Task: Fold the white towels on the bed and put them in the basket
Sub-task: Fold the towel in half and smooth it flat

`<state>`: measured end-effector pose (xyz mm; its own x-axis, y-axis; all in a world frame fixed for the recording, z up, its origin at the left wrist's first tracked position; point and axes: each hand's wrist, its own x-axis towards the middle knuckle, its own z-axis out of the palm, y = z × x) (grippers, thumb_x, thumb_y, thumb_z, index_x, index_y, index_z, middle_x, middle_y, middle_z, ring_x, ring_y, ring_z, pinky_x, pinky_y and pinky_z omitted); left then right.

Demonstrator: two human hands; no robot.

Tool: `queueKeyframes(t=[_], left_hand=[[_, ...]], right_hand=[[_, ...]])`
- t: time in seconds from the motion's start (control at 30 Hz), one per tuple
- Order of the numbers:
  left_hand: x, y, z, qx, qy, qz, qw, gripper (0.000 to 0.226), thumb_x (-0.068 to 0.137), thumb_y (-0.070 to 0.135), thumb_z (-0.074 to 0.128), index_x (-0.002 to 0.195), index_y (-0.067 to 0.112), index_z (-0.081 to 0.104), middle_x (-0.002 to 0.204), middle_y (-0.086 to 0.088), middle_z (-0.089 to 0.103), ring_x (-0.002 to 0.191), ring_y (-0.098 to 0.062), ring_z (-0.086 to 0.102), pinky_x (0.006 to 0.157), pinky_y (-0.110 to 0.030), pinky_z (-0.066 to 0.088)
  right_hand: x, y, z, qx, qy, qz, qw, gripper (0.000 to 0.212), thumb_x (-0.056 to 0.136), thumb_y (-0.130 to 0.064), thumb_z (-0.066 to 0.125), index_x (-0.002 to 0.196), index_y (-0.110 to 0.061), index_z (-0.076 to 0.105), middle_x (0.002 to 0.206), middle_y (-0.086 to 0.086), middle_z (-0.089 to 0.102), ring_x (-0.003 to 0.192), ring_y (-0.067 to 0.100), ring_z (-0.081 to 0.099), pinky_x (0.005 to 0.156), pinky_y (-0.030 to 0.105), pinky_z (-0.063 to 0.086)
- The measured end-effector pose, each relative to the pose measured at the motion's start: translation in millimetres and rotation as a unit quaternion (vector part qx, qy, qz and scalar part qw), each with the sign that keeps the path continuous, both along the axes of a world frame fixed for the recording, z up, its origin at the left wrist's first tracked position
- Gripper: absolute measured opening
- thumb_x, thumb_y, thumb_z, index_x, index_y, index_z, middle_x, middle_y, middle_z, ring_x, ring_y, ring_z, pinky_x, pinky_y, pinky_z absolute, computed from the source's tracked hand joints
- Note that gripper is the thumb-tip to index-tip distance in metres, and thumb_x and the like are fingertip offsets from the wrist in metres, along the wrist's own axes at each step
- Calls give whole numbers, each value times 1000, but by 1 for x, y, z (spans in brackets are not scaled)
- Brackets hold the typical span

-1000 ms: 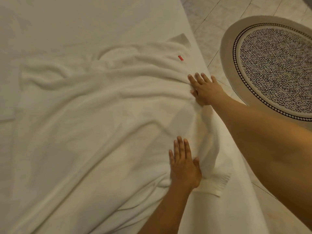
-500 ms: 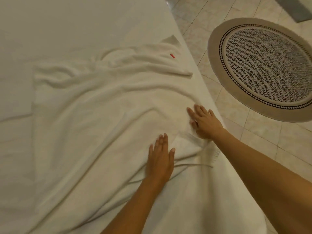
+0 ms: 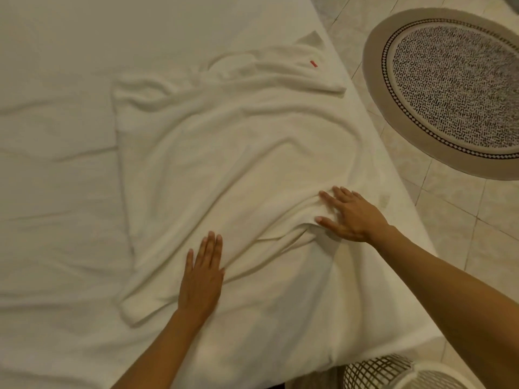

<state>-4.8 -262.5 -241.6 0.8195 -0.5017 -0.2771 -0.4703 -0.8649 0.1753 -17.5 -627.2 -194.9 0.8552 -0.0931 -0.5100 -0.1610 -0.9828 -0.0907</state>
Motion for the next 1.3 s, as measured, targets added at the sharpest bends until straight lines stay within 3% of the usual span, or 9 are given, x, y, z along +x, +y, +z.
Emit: queueKeyframes(t=[0.07, 0.13, 0.23, 0.47, 0.67, 0.8, 1.0, 1.13, 1.3], left_hand=[[-1, 27, -4, 20, -3, 19, 1000, 87, 74, 27, 76, 142, 0, 30, 144, -17, 44, 132, -28, 45, 106, -47, 36], [-2, 53, -8, 27, -16, 35, 999, 71, 82, 34, 53, 141, -1, 33, 142, -18, 47, 131, -27, 40, 106, -44, 28], [-10, 78, -12, 31, -5, 55, 998, 67, 81, 28, 34, 140, -3, 35, 138, -19, 50, 127, -29, 42, 102, -48, 40], [-31, 100, -18, 9, -26, 71, 997, 60, 87, 17, 29, 144, -2, 27, 145, -18, 43, 131, -29, 43, 108, -36, 25], [-33, 74, -17, -1, -22, 68, 997, 71, 75, -10, 20, 145, -1, 25, 149, -20, 34, 135, -30, 40, 103, -46, 40], [-20, 46, -13, -10, -27, 44, 999, 60, 78, -6, 27, 137, -7, 37, 141, -24, 45, 125, -34, 52, 98, -45, 45], [-13, -13, 3, -48, -18, -26, 998, 63, 86, 8, 59, 142, -4, 33, 148, -22, 36, 135, -34, 40, 107, -48, 35], [-13, -60, 9, -41, -9, -53, 998, 65, 87, 23, 46, 146, 2, 28, 152, -20, 30, 139, -32, 35, 109, -48, 32], [-15, -90, -2, 0, 32, -100, 995, 64, 94, 37, 18, 151, 9, 9, 159, -15, 4, 147, -27, 9, 118, -43, 13]], right_hand=[[-8, 6, -5, -30, 19, 28, 999, 98, 74, -81, 19, 151, -26, -3, 159, 12, 1, 147, 25, 5, 118, 39, 11], [-19, 8, -9, -44, 26, 33, 998, 94, 81, -73, 35, 149, -28, -13, 159, 11, -8, 147, 25, 1, 119, 40, 11], [-30, 9, -11, -86, 30, 47, 995, 91, 90, -42, 52, 147, -28, -17, 159, 11, -8, 147, 26, 3, 118, 39, 14], [-47, 7, -13, -138, -13, 20, 990, 78, 89, 1, 33, 150, -22, -10, 159, 12, 1, 147, 26, 5, 118, 36, 13], [-58, -5, -12, -122, -5, -4, 992, 71, 95, -5, 31, 150, -20, -11, 159, 10, -2, 147, 24, 9, 117, 33, 13], [-55, -16, -8, -119, -75, -3, 990, 73, 89, 2, 36, 151, -14, 1, 157, 15, 17, 144, 29, 21, 115, 39, 21], [-51, -85, 28, -192, -166, -17, 967, 71, 83, 9, 37, 149, -4, 14, 151, 24, 27, 141, 38, 25, 116, 49, 20], [-57, -98, 31, -181, -197, -22, 963, 65, 85, 7, 29, 148, -7, 19, 150, 24, 28, 141, 39, 23, 115, 50, 18], [-71, -74, -14, -115, -61, 22, 991, 66, 94, -14, 43, 151, -13, 9, 157, 16, 15, 146, 29, 10, 118, 41, 6]])
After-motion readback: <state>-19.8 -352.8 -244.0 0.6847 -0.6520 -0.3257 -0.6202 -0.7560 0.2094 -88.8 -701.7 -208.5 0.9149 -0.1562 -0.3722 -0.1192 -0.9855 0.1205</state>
